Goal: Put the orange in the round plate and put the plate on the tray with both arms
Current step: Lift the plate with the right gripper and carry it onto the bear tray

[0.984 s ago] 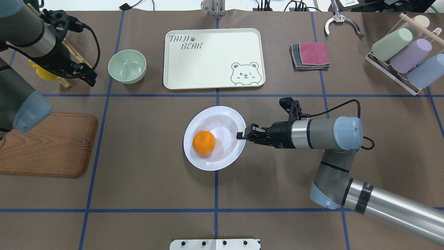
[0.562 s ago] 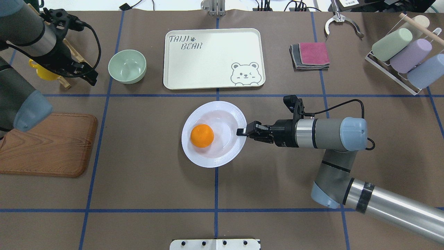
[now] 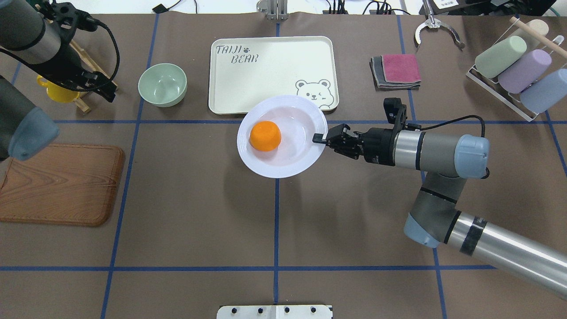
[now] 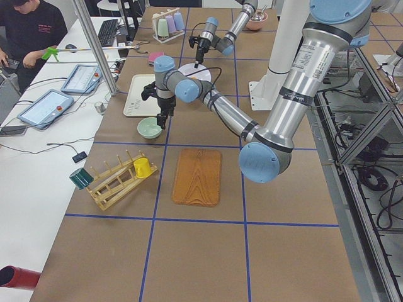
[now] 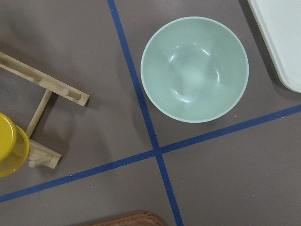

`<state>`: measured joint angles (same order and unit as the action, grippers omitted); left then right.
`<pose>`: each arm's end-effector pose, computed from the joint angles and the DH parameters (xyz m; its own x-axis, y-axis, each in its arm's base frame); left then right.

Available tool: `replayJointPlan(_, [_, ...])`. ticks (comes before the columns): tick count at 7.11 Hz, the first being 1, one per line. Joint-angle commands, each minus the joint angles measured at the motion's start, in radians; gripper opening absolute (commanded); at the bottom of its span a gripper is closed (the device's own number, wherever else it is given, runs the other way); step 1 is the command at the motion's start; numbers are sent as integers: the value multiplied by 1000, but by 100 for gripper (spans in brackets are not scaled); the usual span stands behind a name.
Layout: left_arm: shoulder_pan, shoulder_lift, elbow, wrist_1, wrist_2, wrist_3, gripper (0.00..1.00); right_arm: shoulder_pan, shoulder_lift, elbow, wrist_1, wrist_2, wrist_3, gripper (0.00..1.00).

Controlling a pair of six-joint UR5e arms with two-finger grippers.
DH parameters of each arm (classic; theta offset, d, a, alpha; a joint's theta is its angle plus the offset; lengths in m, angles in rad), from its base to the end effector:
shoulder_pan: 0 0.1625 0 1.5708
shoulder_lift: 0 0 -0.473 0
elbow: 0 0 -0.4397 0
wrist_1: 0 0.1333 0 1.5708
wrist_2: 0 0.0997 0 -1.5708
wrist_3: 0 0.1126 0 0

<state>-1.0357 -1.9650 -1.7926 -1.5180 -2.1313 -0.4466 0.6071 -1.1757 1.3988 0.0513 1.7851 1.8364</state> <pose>0.2814 -0.6188 0.3726 0.7128 0.2956 -0.6360 -0.1367 0.9480 0.2874 -0.5041 -0.4833 0.3760 -0.3169 0.0921 0.9440 -0.3172 0.9276 -0.1971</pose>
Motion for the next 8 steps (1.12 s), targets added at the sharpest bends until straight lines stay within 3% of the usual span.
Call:
replayJointPlan(1, [-76, 2, 19, 5, -1, 95, 99, 101, 4, -38, -14, -7, 53, 9])
replayJointPlan(3, [-150, 2, 74, 7, -53, 210, 99, 109, 69, -59, -138, -65, 67, 9])
replayJointPlan(5, [-161, 2, 96, 2, -53, 230, 99, 106, 178, -153, -215, -104, 82, 9])
replayJointPlan(8, [-184, 0, 122, 1, -53, 266, 99, 91, 275, -301, -228, -156, 87, 9])
